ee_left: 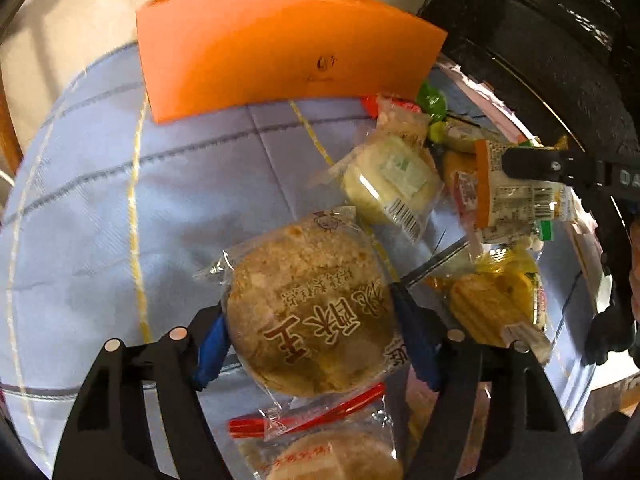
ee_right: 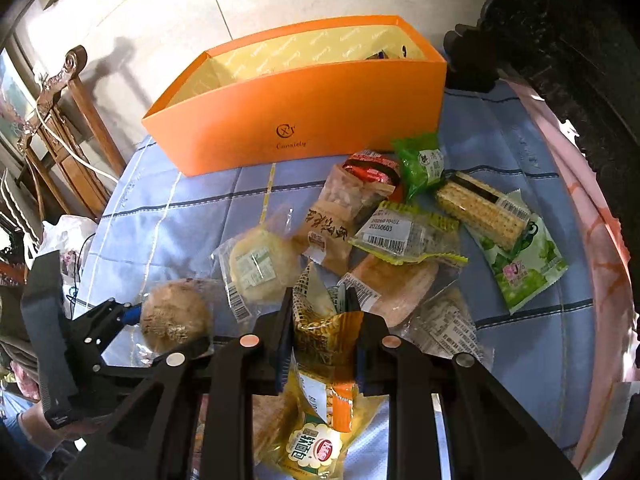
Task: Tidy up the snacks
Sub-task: 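Carry the yellow pack to the orange box and release it with the right gripper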
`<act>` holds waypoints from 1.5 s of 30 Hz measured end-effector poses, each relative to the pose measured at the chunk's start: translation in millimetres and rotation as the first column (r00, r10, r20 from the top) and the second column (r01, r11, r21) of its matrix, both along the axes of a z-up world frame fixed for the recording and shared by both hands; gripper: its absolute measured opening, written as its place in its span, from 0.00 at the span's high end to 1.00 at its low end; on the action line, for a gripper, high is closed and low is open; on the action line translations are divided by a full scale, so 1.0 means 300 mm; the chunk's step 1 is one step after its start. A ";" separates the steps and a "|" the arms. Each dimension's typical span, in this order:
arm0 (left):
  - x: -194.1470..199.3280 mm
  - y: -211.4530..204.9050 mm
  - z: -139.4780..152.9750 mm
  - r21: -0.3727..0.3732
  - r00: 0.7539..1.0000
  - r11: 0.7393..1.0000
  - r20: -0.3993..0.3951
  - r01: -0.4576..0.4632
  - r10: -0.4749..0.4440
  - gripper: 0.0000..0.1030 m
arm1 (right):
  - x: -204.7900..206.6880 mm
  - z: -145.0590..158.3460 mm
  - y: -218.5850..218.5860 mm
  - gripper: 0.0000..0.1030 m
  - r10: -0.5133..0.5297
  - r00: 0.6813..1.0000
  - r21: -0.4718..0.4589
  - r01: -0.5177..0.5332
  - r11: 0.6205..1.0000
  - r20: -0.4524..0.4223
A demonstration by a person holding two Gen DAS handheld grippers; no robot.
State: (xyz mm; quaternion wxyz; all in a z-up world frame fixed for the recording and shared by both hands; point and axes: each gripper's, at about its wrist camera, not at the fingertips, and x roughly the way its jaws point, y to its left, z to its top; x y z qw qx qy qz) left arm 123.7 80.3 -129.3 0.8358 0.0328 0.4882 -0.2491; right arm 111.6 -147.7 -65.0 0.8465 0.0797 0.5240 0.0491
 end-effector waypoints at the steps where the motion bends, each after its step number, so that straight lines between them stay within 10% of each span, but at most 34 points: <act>1: -0.004 0.007 0.019 -0.003 1.000 1.000 0.005 0.003 -0.003 0.31 | -0.001 0.010 0.000 0.77 0.000 1.000 0.006 0.000 1.000 0.006; 8: 0.083 0.032 0.256 -0.044 0.987 0.996 0.139 -0.074 0.080 0.31 | 0.026 0.169 0.022 0.77 0.014 0.992 -0.002 -0.014 1.000 0.129; 14: 0.295 0.014 0.485 -0.055 0.922 0.957 0.258 -0.284 0.288 0.31 | 0.221 0.332 -0.014 0.77 -0.053 0.963 -0.020 0.060 0.998 0.265; 26: 0.663 -0.081 0.518 0.045 0.913 0.941 0.260 -0.336 0.314 0.30 | 0.694 0.365 -0.027 0.76 -0.095 0.956 -0.049 0.112 0.992 0.278; 28: 0.682 -0.098 0.512 0.028 0.916 0.945 0.258 -0.325 0.308 0.22 | 0.723 0.347 -0.029 0.62 -0.078 0.961 -0.056 0.096 0.994 0.266; 29: 0.695 -0.102 0.511 0.006 0.916 0.946 0.254 -0.323 0.311 0.04 | 0.728 0.339 -0.031 0.22 -0.080 0.961 -0.051 0.097 0.994 0.265; 30: 0.712 -0.098 0.507 -0.010 0.914 0.946 0.252 -0.325 0.317 0.04 | 0.729 0.336 -0.042 0.03 -0.093 0.956 -0.050 0.111 0.993 0.279; 45: 0.503 -0.130 0.558 0.049 0.936 0.980 0.311 -0.191 0.166 0.04 | 0.489 0.432 -0.127 0.04 -0.016 0.946 -0.159 0.071 0.985 0.324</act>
